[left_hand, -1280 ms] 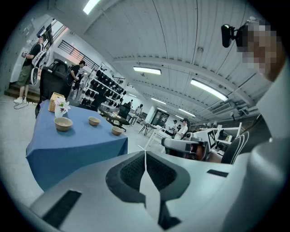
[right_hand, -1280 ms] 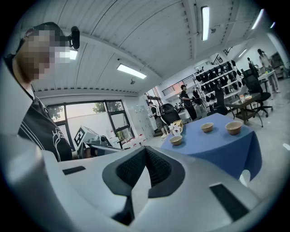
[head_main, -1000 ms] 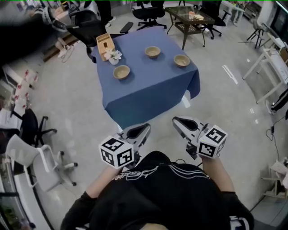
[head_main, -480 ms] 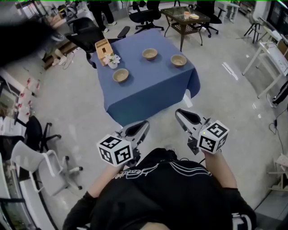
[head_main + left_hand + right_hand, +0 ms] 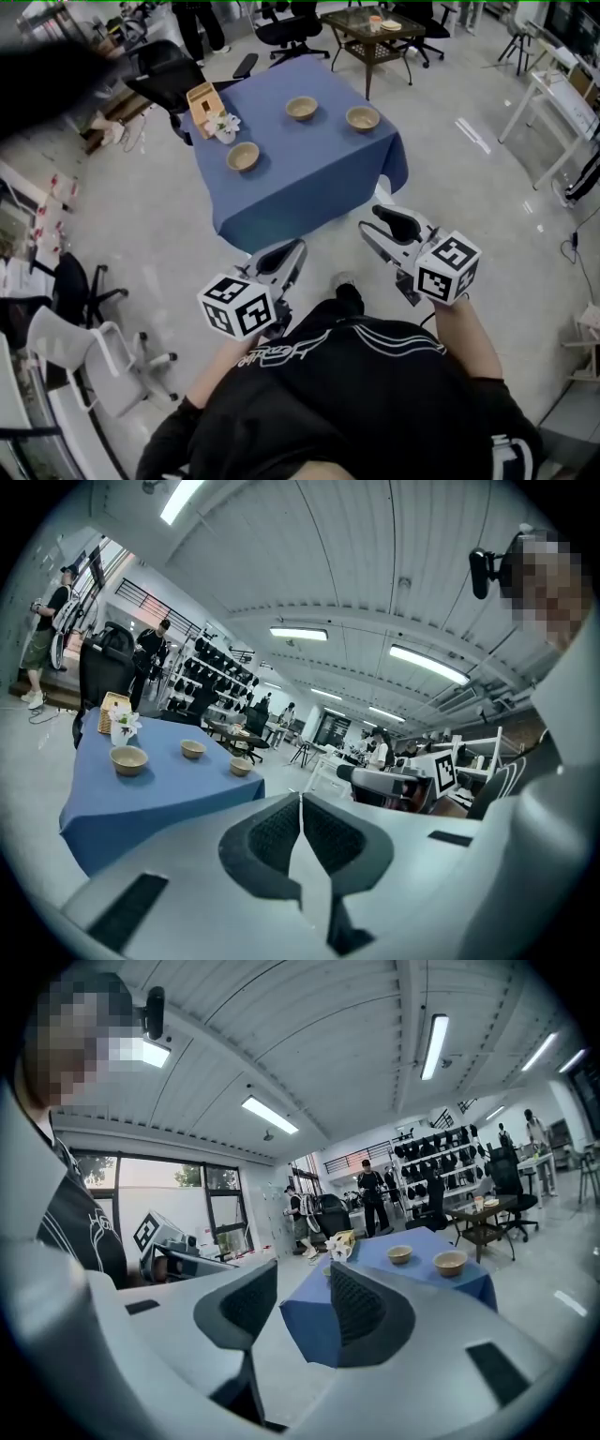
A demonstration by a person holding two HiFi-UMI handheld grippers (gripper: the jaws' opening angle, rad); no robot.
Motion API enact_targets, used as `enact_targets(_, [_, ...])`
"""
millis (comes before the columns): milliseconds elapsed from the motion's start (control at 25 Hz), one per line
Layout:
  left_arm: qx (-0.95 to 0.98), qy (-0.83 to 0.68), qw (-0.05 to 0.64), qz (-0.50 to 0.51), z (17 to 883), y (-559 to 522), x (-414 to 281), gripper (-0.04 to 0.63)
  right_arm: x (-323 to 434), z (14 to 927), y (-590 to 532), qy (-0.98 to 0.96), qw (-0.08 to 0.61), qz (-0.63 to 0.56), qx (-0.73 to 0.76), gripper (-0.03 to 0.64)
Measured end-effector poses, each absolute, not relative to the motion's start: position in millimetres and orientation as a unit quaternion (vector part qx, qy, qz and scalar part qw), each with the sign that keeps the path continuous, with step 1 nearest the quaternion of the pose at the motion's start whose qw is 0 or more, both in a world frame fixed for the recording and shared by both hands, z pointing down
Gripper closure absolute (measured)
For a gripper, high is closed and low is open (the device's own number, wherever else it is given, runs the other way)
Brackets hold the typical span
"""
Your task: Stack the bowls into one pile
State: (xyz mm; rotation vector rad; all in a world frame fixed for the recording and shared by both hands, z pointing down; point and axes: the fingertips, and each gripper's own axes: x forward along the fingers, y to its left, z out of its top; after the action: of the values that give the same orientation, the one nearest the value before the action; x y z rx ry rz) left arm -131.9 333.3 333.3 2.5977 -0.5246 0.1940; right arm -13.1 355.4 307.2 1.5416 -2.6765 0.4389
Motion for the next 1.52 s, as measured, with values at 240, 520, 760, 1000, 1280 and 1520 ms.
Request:
enact_targets(240, [0.948,-0.196,0.240,0.068,331,317,-130,0.565,5,301,342,-0.849,0.016,0.126,0.513,0.392])
enact_targets(520, [0.948,-0.193,0.245,0.067,340,284,-115,0.566,26,310,311,-0.844,0.040,0.114,0.522,0.321])
enact_targets(760, [0.941,-0.196,0.264,0.075,353,243,-95,0.566,46,320,269,-0.841,0.056,0.115,0.526,0.301])
enact_targets(1000, [0.937,-0.194,0.276,0.089,366,192,-67,0.565,74,332,219,-0.837,0.050,0.133,0.528,0.301])
enact_targets(1280, [0.932,-0.186,0.291,0.107,384,127,-25,0.565,117,355,156,-0.828,0.056,0.161,0.534,0.301])
enact_targets(1520, [0.926,-0.187,0.305,0.118,398,80,11,0.566,152,368,109,-0.823,0.062,0.184,0.533,0.301])
